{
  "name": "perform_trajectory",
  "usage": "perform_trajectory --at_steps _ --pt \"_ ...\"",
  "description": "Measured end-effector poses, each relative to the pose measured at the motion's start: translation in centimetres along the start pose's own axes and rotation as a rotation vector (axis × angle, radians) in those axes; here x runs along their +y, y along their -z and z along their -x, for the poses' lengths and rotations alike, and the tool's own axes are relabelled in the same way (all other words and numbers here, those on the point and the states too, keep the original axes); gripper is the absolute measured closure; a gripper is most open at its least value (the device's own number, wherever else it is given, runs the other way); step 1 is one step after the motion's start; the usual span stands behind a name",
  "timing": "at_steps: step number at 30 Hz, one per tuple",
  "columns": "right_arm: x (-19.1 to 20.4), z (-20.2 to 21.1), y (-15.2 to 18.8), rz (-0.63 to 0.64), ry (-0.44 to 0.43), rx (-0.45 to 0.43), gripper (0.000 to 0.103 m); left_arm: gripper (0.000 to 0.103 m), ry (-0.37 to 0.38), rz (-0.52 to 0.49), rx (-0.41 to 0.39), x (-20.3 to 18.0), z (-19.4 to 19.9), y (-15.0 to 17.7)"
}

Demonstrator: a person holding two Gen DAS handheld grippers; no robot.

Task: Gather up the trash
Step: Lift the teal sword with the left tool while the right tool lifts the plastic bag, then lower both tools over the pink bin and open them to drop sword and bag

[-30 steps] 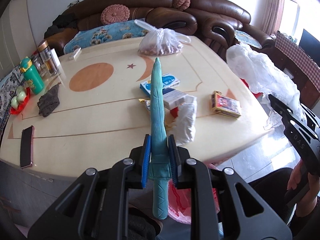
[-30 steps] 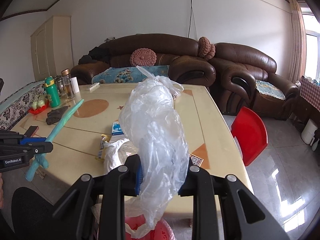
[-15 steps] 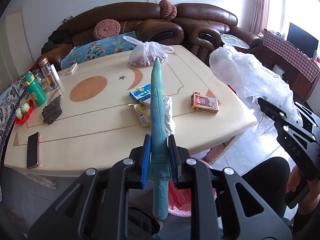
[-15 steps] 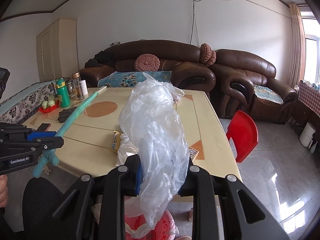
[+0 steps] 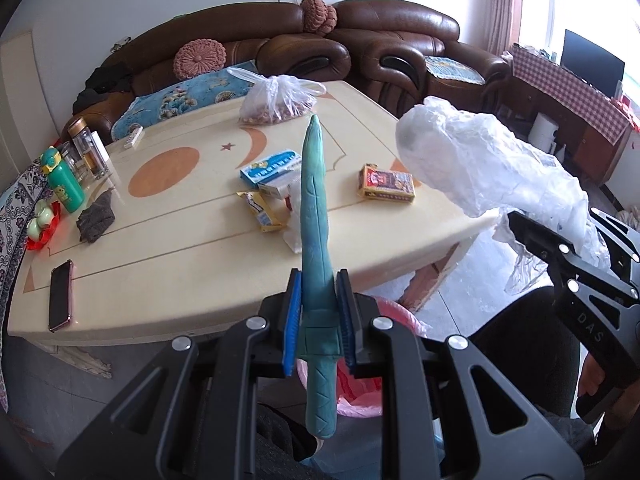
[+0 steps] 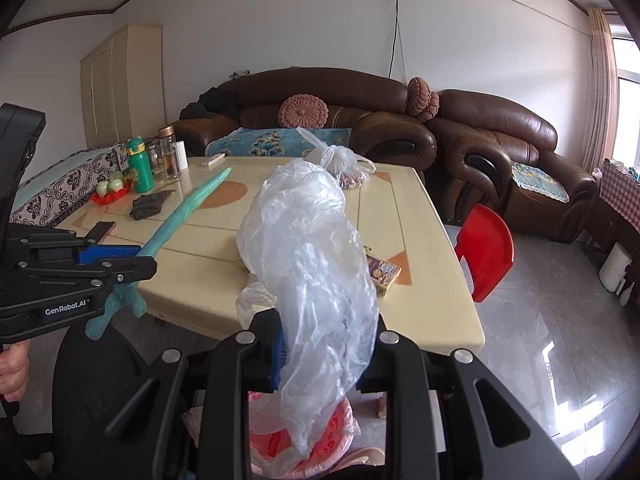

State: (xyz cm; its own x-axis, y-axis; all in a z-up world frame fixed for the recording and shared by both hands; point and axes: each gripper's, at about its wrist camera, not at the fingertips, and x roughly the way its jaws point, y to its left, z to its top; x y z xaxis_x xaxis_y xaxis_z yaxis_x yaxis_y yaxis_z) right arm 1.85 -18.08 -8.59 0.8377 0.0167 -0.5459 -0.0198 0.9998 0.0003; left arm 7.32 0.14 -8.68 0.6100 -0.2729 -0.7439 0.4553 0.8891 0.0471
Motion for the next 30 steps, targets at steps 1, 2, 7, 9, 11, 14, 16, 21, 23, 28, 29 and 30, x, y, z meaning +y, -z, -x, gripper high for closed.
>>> perform_trajectory --at_steps 1,2,7,9,11,14,16,21,23,28,29,30 --pt "0.0 0.0 0.2 0.000 -0.002 0.005 0.079 0.084 0.001 -0.003 0.002 -0.2 0.0 0.2" --pt "0.1 0.0 0.4 0.001 -0.004 0.011 0.079 0.084 0.003 -0.007 0.006 -0.3 -0.1 0.5" --pt "-0.2 -0.2 1.3 0.000 -0.006 0.035 0.079 0.084 0.020 -0.031 0.026 -1.0 -0.6 1.6" --pt "0.0 -0.3 1.6 0.002 -0.005 0.047 0.079 0.084 0.024 -0.040 0.031 -1.3 -0.8 2.0" --pt "0.0 -0.5 2.0 0.005 -0.006 0.063 0.079 0.084 0.027 -0.052 0.038 -1.6 -1.0 2.5" --pt "-0.1 -1.0 2.7 0.008 -0.007 0.084 0.079 0.084 0.035 -0.058 0.054 -1.8 -1.5 3.0" --pt "-0.1 -1.6 3.2 0.010 -0.011 0.106 0.079 0.084 0.042 -0.062 0.065 -1.9 -1.9 3.4" --pt "-0.1 -2.9 4.1 0.008 -0.029 0.154 0.079 0.084 0.050 -0.081 0.117 -2.4 -3.7 4.6" --pt "-0.1 -3.4 4.6 0.008 -0.032 0.175 0.079 0.084 0.053 -0.096 0.137 -2.8 -4.4 5.3" --pt "-0.2 -4.6 6.0 0.006 -0.045 0.226 0.079 0.084 0.060 -0.102 0.195 -2.9 -6.3 6.6" --pt "-0.2 -4.9 6.2 0.005 -0.045 0.239 0.079 0.084 0.061 -0.100 0.205 -2.9 -6.6 6.7" --pt "-0.4 -5.1 6.4 0.002 -0.048 0.248 0.079 0.084 0.061 -0.098 0.215 -2.9 -7.0 6.9"
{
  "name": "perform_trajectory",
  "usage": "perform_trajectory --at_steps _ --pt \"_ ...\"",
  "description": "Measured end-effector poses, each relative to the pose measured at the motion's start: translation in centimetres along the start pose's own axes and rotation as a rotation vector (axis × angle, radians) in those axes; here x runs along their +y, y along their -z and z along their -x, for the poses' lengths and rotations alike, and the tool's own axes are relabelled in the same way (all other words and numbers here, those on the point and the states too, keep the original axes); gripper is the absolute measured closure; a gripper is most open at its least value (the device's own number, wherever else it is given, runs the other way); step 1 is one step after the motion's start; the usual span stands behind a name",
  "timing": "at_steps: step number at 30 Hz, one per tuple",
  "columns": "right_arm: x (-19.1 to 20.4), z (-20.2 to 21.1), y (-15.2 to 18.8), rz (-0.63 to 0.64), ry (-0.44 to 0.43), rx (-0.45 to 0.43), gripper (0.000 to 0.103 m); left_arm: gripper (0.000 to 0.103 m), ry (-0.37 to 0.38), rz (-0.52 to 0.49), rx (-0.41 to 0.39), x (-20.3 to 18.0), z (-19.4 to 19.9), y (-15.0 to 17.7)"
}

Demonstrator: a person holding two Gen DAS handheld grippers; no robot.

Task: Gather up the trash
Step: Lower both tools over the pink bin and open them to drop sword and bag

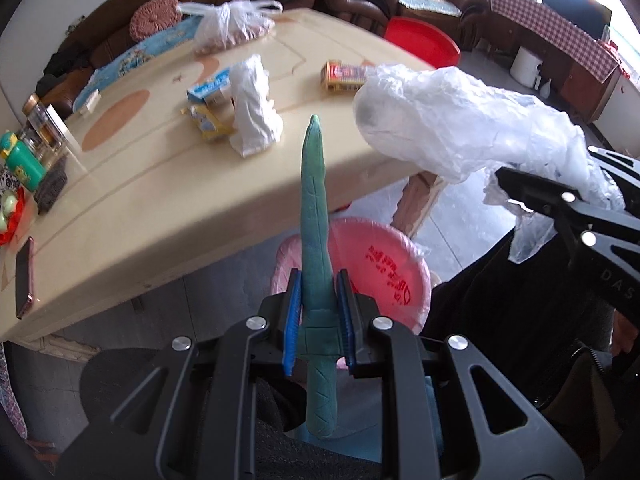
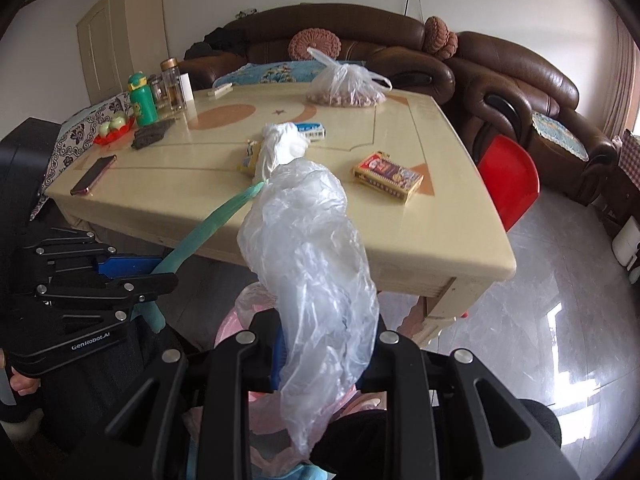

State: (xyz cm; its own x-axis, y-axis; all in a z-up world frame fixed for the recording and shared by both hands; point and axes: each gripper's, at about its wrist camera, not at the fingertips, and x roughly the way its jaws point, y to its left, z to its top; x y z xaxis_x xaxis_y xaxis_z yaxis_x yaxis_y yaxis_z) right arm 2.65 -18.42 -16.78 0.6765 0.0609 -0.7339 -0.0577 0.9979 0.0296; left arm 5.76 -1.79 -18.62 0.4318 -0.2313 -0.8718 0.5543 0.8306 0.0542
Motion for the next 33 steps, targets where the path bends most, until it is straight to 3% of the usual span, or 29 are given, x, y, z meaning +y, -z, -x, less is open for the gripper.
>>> perform_trajectory --at_steps 19,28,33 --pt "-0.5 -7.1 2.7 -0.011 -0.044 0.195 0.079 0.084 0.056 0.013 0.201 0.2 -8.1 2.3" --pt "-1.1 -12.2 4.5 -0.026 -0.062 0.329 0.079 0.084 0.118 0.036 0.334 0.6 -13.4 3.5" --pt "-1.2 -15.5 5.6 -0.035 -0.071 0.404 0.079 0.084 0.117 0.055 0.406 1.2 -16.5 3.9"
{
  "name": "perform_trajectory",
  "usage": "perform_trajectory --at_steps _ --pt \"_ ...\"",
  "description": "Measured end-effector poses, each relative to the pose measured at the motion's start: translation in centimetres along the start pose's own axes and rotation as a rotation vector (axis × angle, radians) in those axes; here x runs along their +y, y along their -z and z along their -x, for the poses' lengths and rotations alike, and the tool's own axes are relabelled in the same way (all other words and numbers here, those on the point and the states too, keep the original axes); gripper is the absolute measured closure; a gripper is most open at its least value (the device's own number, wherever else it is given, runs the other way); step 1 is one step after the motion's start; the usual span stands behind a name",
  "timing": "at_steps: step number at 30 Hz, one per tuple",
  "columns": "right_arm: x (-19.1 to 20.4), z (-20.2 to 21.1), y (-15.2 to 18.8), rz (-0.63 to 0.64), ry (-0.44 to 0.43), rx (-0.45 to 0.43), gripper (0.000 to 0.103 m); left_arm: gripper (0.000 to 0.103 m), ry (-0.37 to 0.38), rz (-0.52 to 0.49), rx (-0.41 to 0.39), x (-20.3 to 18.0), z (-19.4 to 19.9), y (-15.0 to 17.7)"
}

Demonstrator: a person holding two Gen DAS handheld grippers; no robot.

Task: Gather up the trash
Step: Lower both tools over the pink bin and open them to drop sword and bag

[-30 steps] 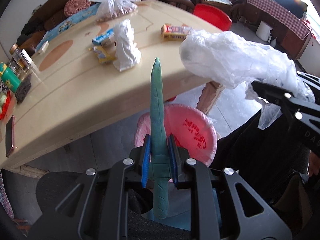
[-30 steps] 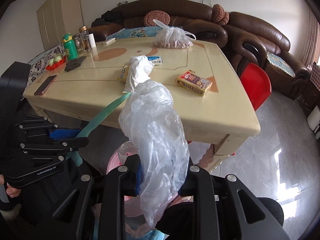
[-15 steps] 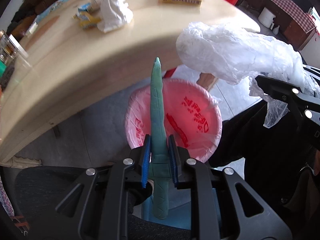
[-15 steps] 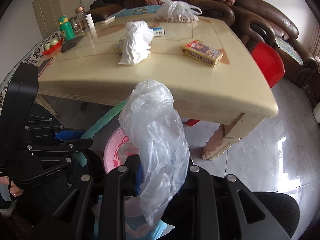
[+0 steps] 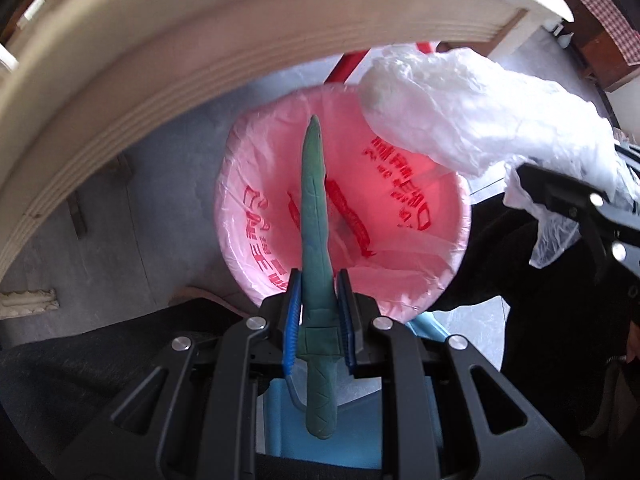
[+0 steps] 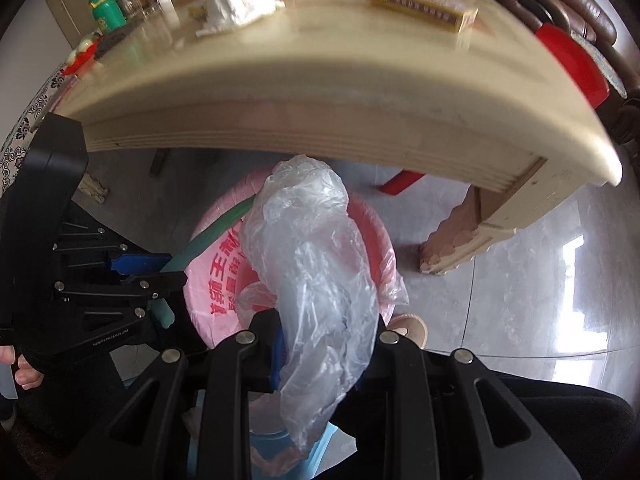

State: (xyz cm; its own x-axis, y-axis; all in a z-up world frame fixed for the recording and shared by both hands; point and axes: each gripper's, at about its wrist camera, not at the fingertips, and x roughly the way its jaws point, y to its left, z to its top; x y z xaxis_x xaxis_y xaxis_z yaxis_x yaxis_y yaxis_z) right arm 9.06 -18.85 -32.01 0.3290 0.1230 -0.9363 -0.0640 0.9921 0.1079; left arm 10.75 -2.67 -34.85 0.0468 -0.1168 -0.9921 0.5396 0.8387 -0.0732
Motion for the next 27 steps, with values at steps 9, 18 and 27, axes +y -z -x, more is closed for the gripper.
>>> perform_trajectory --at_steps 9,18,27 --pt "-0.9 -6.1 -1.4 -0.007 -0.012 0.130 0.079 0.084 0.027 0.024 0.096 0.2 -4.2 -2.1" --pt "-1.5 -11.5 -1.4 0.004 -0.016 0.245 0.079 0.084 0.041 0.056 0.161 0.6 -8.1 -3.8" --pt "-0.3 -12.4 -1.6 0.044 -0.053 0.208 0.060 0.045 -0.015 0.085 0.136 0.9 -8.4 -4.2"
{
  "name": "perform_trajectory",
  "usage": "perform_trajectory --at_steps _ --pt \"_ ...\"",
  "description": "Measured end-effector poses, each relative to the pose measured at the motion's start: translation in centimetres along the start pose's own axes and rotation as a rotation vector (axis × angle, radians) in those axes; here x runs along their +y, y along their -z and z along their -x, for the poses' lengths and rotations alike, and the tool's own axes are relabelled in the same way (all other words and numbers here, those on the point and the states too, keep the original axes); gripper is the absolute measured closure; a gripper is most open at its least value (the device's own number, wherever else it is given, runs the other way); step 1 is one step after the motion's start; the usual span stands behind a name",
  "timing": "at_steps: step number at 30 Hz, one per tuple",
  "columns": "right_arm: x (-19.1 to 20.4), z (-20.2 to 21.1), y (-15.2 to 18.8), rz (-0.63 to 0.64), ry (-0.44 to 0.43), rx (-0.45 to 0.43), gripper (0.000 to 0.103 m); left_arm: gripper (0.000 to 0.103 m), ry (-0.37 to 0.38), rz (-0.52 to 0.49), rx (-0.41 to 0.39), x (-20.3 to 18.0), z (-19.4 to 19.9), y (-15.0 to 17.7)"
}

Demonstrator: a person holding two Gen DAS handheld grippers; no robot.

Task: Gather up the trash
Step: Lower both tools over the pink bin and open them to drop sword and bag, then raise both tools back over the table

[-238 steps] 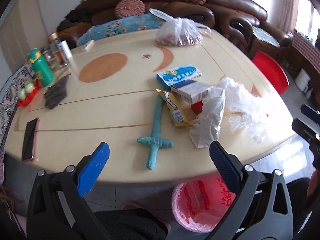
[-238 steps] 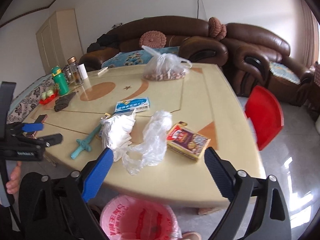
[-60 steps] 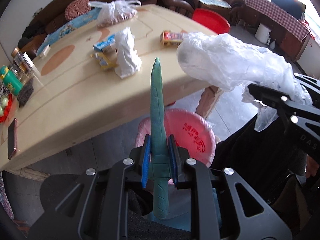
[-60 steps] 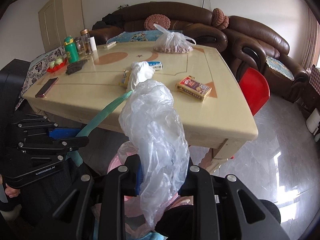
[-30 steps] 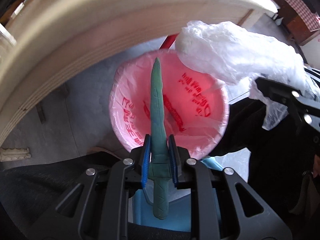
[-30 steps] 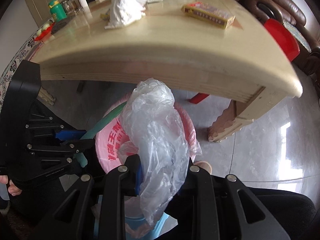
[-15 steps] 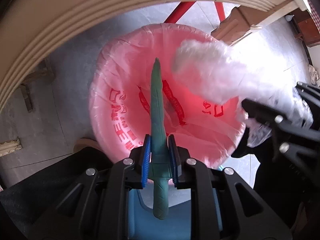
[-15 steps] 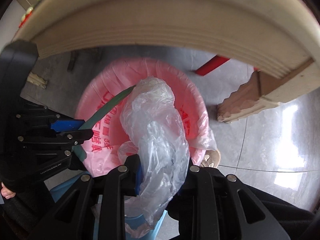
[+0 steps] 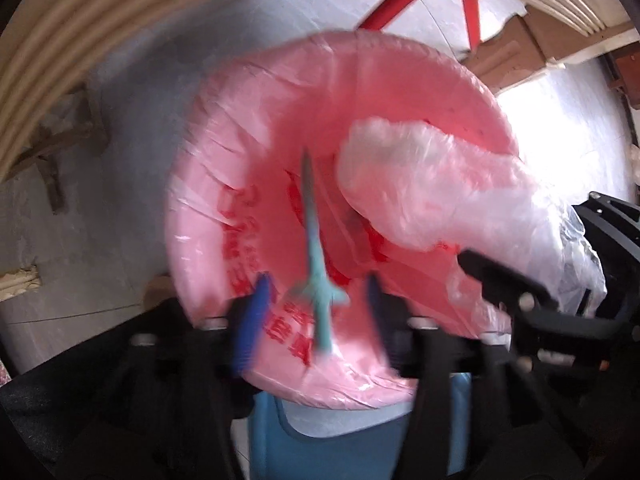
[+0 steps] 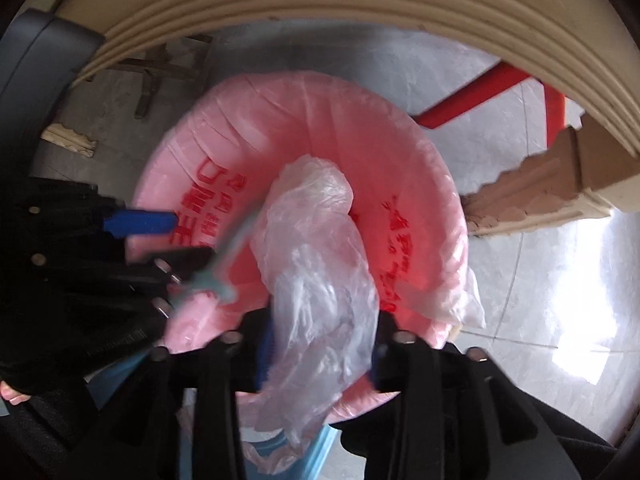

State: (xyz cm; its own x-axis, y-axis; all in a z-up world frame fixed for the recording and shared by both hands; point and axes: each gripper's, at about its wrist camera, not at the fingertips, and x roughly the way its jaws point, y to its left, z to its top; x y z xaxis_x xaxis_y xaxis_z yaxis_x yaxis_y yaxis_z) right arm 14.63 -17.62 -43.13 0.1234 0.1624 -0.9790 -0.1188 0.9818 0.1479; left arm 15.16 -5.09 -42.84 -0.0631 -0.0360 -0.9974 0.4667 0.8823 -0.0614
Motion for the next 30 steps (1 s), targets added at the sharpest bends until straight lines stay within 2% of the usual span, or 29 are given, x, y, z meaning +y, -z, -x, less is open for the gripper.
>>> perform_trajectory --at_steps 2,5,7,18,22,25,30 --pt "0.3 0.1 -0.1 0.015 0.013 -0.011 0.054 0.045 -0.023 -0.006 -0.018 0.0 0.4 0.1" --pt "0.1 0.1 -0.1 0.003 -0.004 -0.014 0.048 0.043 0.008 0.027 -0.003 0.8 0.5 0.2" --pt "0.0 0.1 -0.1 -0.003 -0.010 -0.018 0.043 0.040 -0.004 0.038 -0.003 1.2 0.5 0.3" --pt "-0.3 1.5 0.2 -0.027 -0.024 -0.049 0.042 0.032 -0.047 0.047 -0.036 2.0 1.2 1.1" --pt "-0.3 2.6 0.6 -0.027 -0.014 -0.069 0.042 0.031 -0.068 0.035 -0.034 2.2 2.0 2.4" --pt "-0.1 4.0 1.1 -0.027 -0.014 -0.093 0.042 0.031 -0.087 0.020 -0.065 2.0 3.5 3.4" --pt "0.3 7.5 2.0 -0.033 -0.024 -0.165 0.042 0.030 -0.115 0.020 -0.163 2.0 7.8 5.0"
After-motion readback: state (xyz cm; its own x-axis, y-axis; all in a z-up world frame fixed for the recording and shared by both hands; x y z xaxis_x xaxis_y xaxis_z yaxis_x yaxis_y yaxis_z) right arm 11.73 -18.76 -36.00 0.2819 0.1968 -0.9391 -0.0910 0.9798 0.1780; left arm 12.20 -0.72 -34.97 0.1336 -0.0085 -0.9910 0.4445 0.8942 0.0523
